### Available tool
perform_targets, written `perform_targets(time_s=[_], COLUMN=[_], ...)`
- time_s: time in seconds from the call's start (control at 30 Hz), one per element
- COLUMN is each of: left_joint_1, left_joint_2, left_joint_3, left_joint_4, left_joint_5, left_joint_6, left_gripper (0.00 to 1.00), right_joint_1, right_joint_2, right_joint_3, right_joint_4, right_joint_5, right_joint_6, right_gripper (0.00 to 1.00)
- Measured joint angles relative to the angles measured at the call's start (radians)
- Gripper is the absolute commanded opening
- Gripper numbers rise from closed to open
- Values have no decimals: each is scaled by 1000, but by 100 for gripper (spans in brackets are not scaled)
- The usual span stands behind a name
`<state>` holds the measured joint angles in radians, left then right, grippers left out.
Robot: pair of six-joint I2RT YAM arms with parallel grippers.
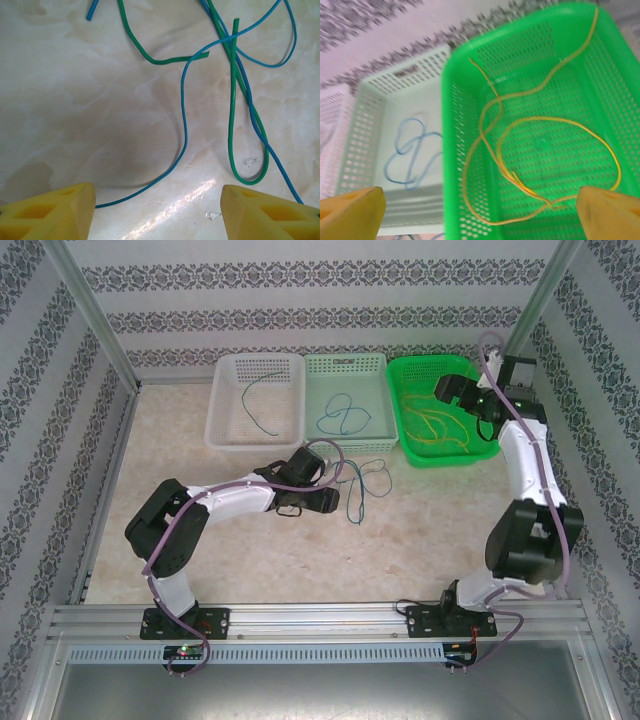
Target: Untangle the cables
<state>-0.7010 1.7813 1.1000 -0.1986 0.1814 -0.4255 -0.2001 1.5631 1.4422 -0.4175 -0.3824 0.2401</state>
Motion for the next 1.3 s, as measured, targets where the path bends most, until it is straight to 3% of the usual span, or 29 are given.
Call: perform_targets(time_s=[0.17, 0.33, 0.63, 0.97, 1.3], left_joint_1=[3, 3, 58, 121, 134], left_joint_2=[-1, -1, -31, -127, -172], left_joint_3=[11, 16, -38, -145, -180], left_joint_4=[0, 8, 30, 57, 81], left_joint_5=[13, 40, 47, 46, 42], left_joint_6=[-1, -3, -33, -80, -92], left_gripper=[66, 64, 64, 65, 66], right_joint_1=[105, 243, 544, 732, 769], right_joint_2=[-139, -199, -261, -137, 59], right_joint_3=[-116, -296, -560, -626, -595], right_joint_4=[37, 56, 60, 168, 216], right_joint_5=[3, -5, 65, 163, 225], right_joint_6=[26, 85, 166, 241, 263], right_gripper=[89, 67, 46, 45, 39])
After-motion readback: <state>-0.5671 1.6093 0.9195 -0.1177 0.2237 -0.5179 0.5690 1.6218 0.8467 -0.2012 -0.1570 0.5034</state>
